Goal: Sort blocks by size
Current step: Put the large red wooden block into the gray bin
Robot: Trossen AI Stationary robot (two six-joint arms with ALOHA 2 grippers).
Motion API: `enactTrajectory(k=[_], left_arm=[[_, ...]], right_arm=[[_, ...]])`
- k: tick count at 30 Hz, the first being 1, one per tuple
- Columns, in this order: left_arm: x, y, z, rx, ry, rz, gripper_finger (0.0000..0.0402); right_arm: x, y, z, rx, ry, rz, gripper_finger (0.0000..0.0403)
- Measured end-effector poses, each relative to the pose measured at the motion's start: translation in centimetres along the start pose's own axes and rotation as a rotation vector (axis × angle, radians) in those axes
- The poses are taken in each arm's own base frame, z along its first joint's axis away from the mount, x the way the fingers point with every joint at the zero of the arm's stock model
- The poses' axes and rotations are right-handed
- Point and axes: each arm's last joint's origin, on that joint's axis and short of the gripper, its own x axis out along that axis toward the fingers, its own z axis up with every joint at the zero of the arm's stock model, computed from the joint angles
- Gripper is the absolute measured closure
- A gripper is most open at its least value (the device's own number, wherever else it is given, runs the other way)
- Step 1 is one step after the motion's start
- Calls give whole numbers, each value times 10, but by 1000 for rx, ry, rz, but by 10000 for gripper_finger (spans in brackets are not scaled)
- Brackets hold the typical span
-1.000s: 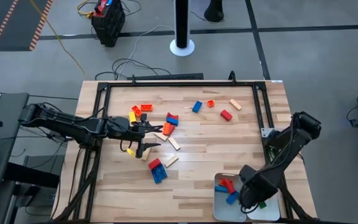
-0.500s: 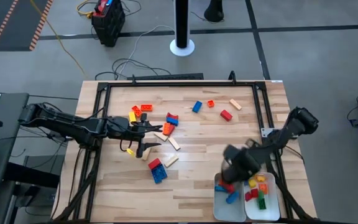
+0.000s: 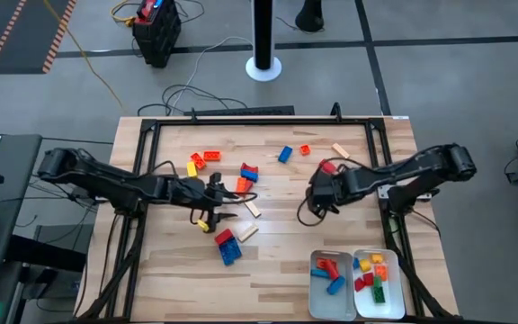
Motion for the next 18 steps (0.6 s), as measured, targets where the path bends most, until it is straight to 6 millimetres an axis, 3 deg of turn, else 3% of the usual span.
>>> enactTrajectory(k=[4, 11, 18], left_arm=[[11, -2, -10, -25, 62, -2, 152], [23, -3, -24, -182, 152, 50, 152], [28, -9, -31, -259, 199, -6, 152]], right_arm=[[7, 9, 4, 40, -136, 57, 224], [18, 54, -12, 48, -494, 95, 222], [29, 95, -17, -16, -646, 209, 222]])
